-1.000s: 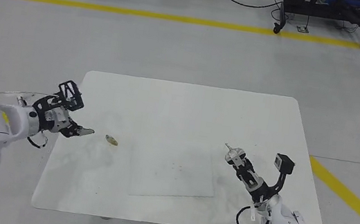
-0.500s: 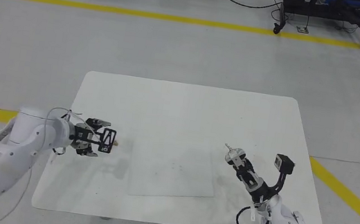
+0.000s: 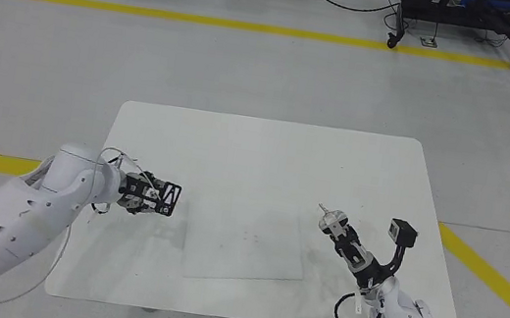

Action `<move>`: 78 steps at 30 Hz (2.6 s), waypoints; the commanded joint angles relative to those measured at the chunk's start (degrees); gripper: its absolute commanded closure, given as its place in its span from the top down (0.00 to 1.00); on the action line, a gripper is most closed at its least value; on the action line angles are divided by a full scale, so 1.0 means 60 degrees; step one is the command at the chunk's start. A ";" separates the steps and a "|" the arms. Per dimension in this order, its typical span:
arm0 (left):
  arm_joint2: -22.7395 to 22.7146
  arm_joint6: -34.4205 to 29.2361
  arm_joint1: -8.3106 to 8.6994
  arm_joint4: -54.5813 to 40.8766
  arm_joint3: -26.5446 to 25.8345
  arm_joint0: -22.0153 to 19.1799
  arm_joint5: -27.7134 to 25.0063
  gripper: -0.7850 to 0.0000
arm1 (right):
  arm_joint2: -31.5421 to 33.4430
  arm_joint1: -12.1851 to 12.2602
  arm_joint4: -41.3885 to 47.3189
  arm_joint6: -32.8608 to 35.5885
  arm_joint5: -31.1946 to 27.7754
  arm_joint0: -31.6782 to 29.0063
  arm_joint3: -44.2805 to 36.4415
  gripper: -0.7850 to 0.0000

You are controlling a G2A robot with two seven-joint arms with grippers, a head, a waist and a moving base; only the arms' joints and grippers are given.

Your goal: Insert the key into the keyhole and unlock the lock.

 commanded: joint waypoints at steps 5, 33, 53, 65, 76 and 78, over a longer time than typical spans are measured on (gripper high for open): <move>0.0412 -0.0340 -0.0345 -0.0077 0.0483 -0.0390 0.0192 0.46 | 0.0000 0.0000 0.0000 0.0000 0.0000 0.0000 0.0000 0.00; 0.0093 -0.0218 -0.0425 0.0677 -0.0488 0.0055 0.1053 0.00 | 0.0000 0.0000 0.0000 0.0000 0.0000 0.0000 0.0000 0.00; 0.0180 -0.1645 -0.0276 0.0241 -0.1304 0.0650 -0.0022 0.00 | 0.0000 0.0000 0.0000 0.0000 0.0000 0.0000 0.0000 0.00; 0.0752 -0.2380 -0.0516 -0.1003 -0.0528 -0.0145 -0.0022 0.00 | 0.0000 0.0000 0.0000 0.0000 0.0000 0.0000 0.0000 0.00; 0.1102 -0.2631 -0.0566 -0.1334 -0.0163 -0.0444 -0.0022 0.18 | 0.0000 0.0000 0.0000 0.0000 0.0000 0.0000 0.0000 0.00; 0.1144 -0.2653 -0.0581 -0.1365 -0.0100 -0.0492 -0.0022 0.20 | 0.0000 0.0000 0.0000 0.0000 0.0000 0.0000 0.0000 0.00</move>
